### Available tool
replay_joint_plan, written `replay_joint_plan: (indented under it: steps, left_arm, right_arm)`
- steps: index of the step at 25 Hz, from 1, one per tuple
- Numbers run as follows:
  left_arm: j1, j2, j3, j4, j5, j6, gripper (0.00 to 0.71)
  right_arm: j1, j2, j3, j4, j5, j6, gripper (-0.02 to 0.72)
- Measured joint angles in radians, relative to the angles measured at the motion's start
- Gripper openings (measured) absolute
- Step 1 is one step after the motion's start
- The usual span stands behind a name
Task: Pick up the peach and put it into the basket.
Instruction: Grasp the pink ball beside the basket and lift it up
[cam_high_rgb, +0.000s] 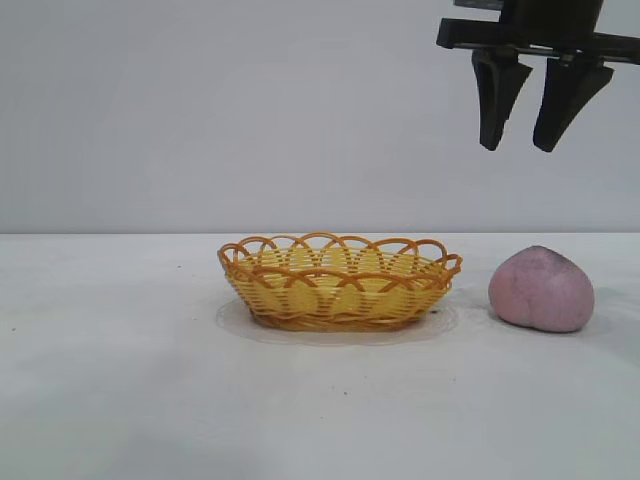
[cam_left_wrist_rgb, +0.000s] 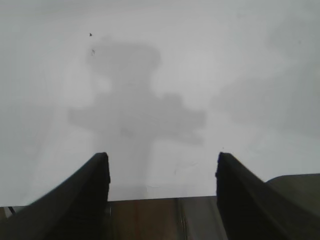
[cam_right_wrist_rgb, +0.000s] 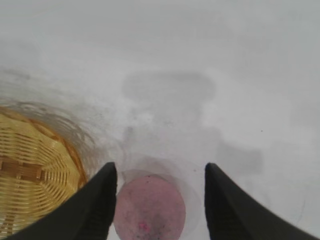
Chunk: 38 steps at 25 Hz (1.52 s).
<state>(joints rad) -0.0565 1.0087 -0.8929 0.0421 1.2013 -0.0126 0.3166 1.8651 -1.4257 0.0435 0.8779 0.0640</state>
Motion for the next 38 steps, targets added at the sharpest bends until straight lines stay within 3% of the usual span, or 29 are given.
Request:
replay_joint_plan:
  steps: [11, 23, 38]
  left_arm:
    - [0.000, -0.546, 0.243, -0.002, -0.028, 0.021, 0.408]
    - [0.000, -0.974, 0.395, -0.101, -0.059, 0.097, 0.408]
    - [0.000, -1.026, 0.403, -0.084, -0.080, 0.091, 0.408]
  right_arm:
    - [0.000, 0.000, 0.000, 0.000, 0.013, 0.000, 0.337]
    - [0.000, 0.000, 0.000, 0.000, 0.024, 0.000, 0.337]
    - [0.000, -0.001, -0.002, -0.004, 0.043, 0.000, 0.337]
